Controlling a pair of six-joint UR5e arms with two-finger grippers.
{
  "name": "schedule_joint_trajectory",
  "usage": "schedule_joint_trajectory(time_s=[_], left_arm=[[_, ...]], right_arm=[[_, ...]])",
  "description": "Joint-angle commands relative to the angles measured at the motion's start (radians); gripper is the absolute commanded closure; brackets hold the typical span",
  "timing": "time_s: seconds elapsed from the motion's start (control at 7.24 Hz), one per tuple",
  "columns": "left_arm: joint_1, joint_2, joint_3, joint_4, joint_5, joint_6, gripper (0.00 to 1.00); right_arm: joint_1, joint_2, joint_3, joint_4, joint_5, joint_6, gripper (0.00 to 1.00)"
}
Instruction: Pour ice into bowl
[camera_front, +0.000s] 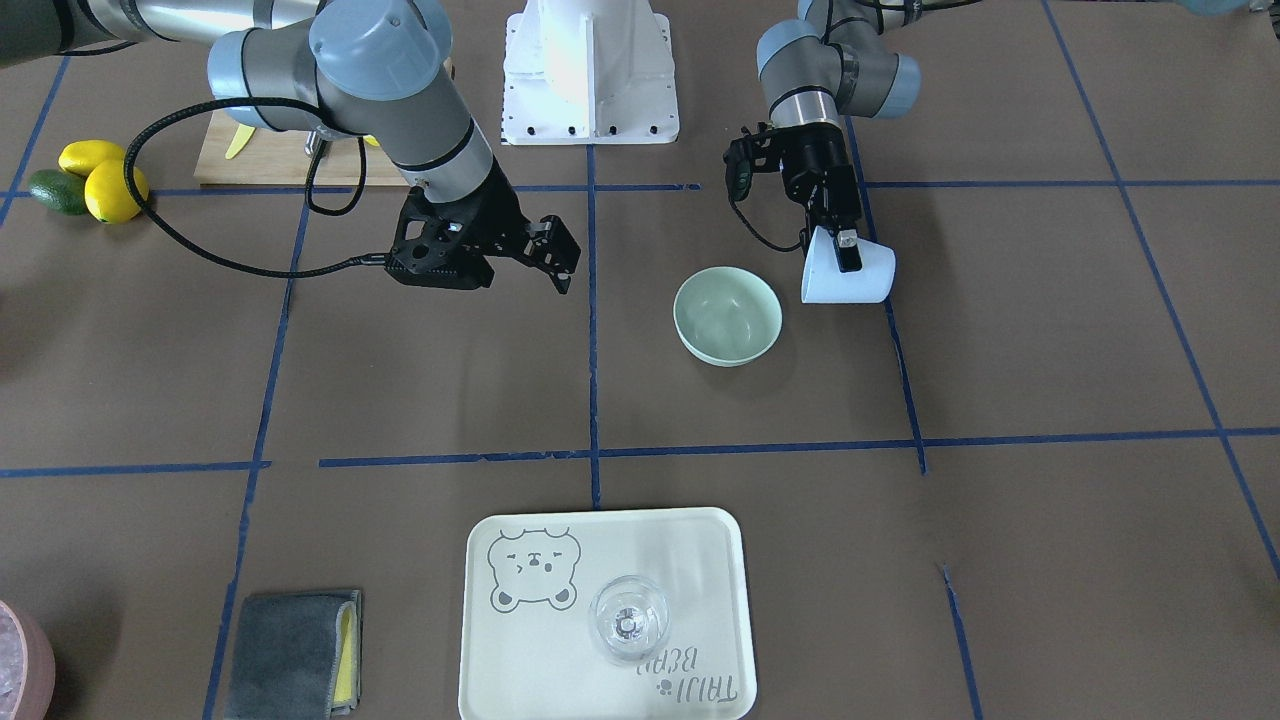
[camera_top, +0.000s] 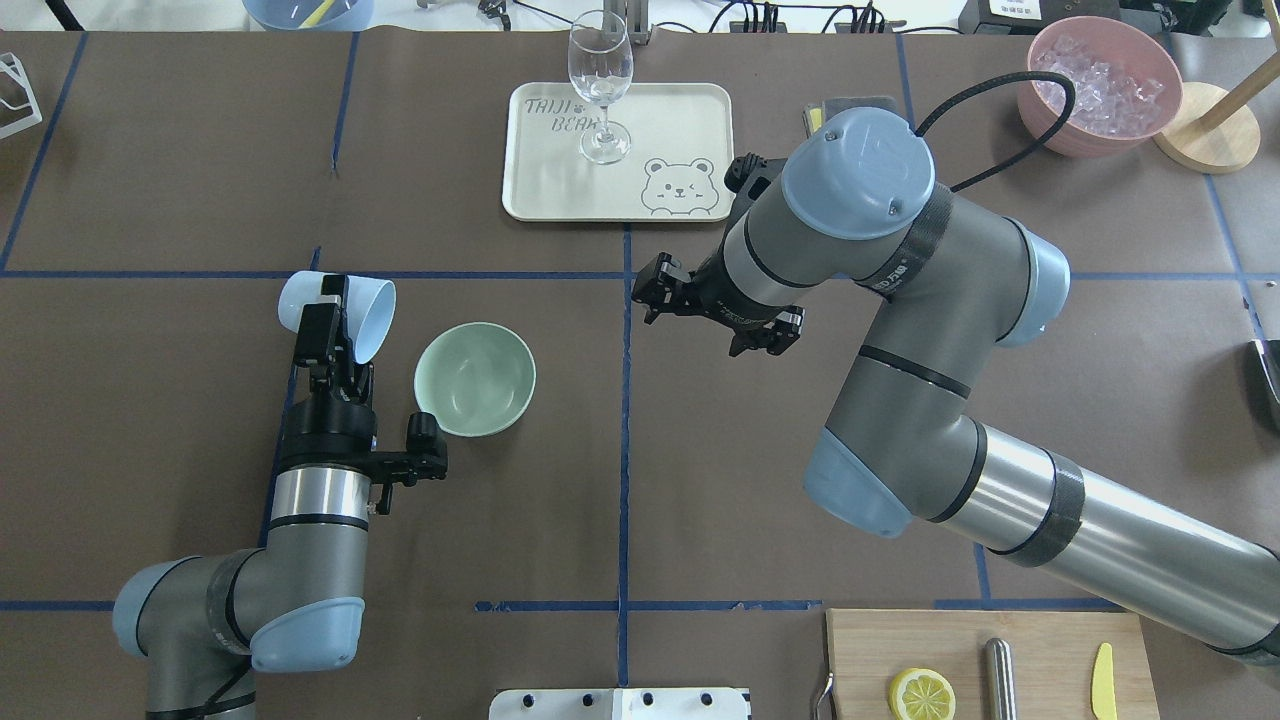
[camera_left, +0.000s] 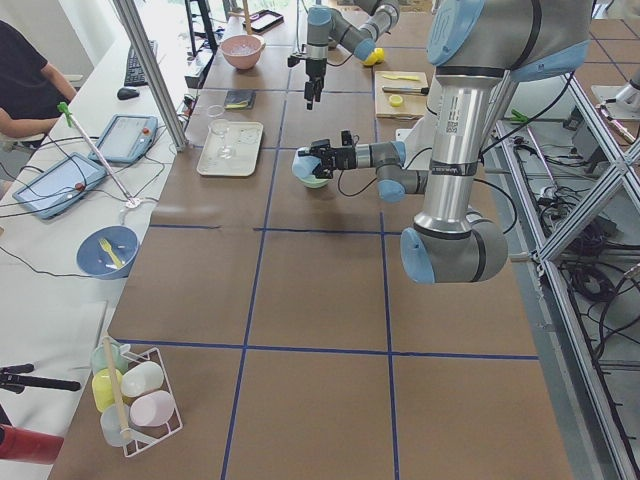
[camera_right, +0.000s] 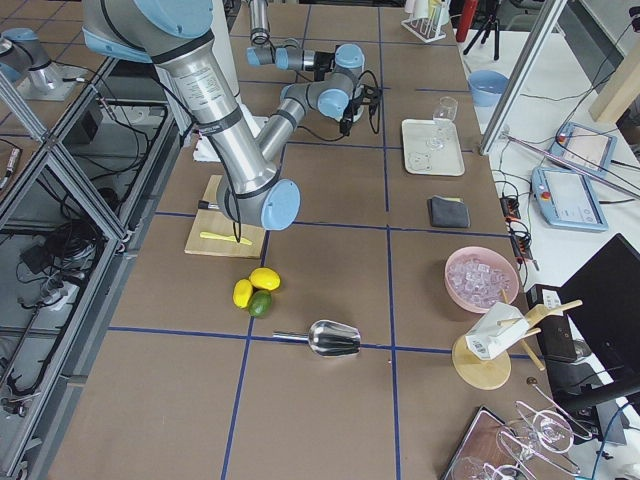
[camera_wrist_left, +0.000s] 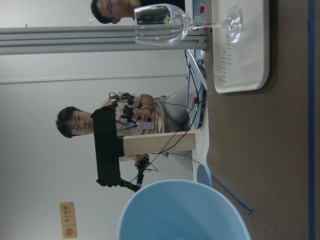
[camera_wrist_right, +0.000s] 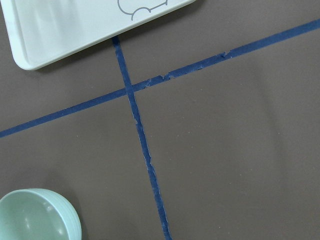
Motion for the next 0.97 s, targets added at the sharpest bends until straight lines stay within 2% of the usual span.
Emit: schedule_joint_trajectory(time_s=[0.0,0.83], left_arm=[[0.002,-0.007,0.010,0.000,0.029,0.109,1.00],[0.007,-0.007,0.030,0.000,0.053,0.159,1.00]], right_arm=[[0.000,-0.003,0.000,0.001,-0.001,0.000,0.00],[-0.003,-0.006,0.002,0.001,-0.002,0.000,0.00]])
